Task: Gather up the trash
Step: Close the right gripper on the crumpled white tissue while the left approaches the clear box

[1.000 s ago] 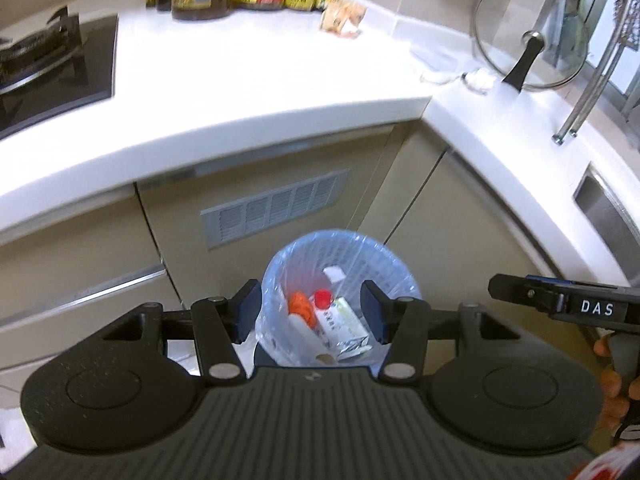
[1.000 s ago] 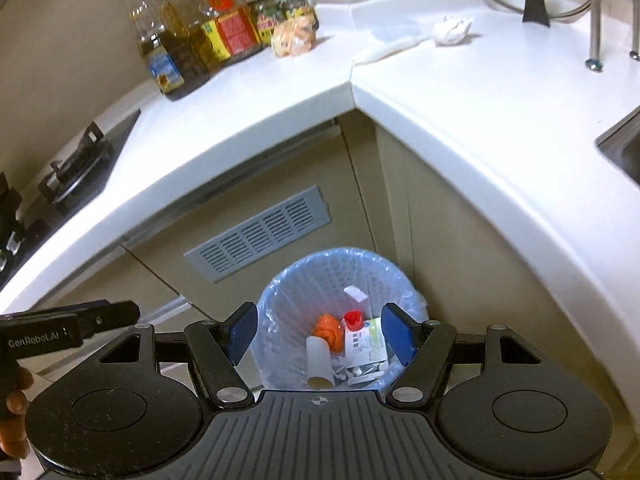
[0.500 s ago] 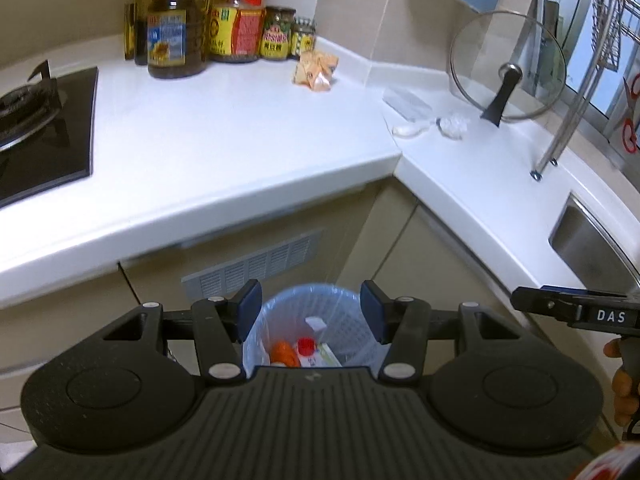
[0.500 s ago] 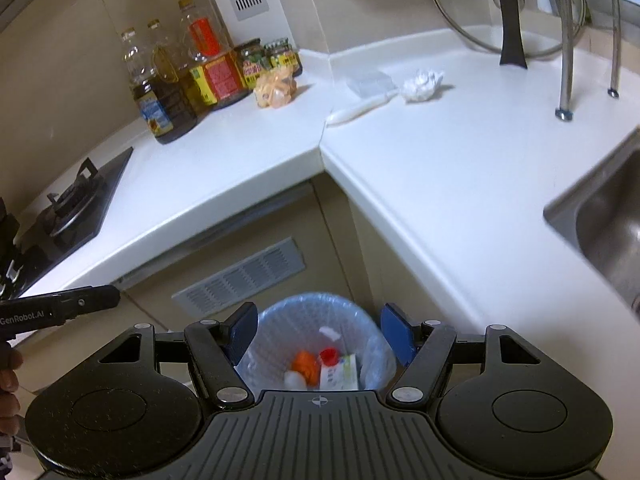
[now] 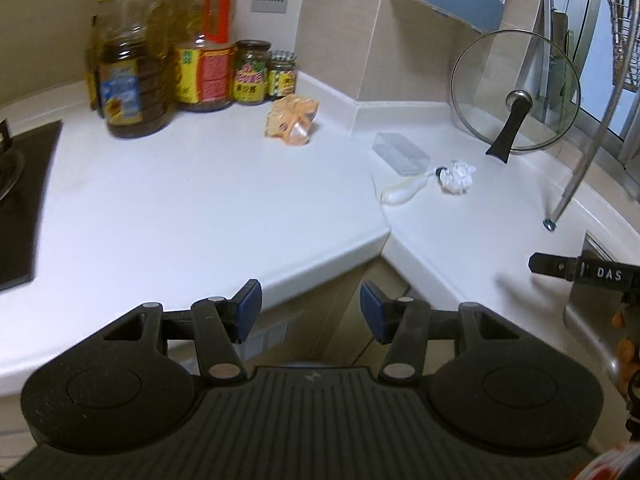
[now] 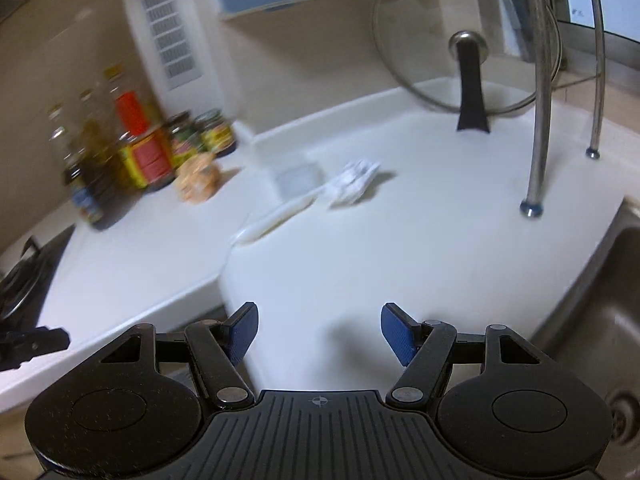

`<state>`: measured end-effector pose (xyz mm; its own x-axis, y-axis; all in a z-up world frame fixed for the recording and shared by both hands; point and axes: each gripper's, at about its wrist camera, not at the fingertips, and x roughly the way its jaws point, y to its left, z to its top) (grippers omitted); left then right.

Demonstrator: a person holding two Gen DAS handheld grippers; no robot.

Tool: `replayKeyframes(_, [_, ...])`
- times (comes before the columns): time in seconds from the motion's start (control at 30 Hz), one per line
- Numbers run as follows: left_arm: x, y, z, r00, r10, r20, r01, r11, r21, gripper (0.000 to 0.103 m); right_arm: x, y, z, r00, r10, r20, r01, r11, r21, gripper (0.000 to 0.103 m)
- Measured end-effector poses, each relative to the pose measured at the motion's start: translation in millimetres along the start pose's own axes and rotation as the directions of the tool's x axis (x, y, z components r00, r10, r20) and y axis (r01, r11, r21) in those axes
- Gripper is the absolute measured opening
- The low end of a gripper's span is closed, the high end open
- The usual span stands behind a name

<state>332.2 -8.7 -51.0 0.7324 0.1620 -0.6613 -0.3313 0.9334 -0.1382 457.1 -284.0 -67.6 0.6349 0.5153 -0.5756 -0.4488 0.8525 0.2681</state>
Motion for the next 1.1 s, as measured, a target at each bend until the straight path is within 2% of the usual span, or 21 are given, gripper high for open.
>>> replayKeyframes(0.27, [59,-35,48,1.0,-0.005,0.013,0.005,0.999,0.037,0.051,59,-25,50,0.999,-0.016,0.041,0.015,1.0,0.018,0.068])
replayKeyframes(0.6, [119,-62,86,1.0,0.001,0.004,-0.001,0.998,0.067,0.051,125,-31,87,0.999,-0.005,0.046,0.004,1.0,0.017,0.068])
replayKeyframes(1.1, [164,-82,113,1.0,-0.004,-0.02,0.006,0.996,0.092,0.052,169,-33,98,1.0,0.017,0.01,-0.017,0.999,0.051,0.066])
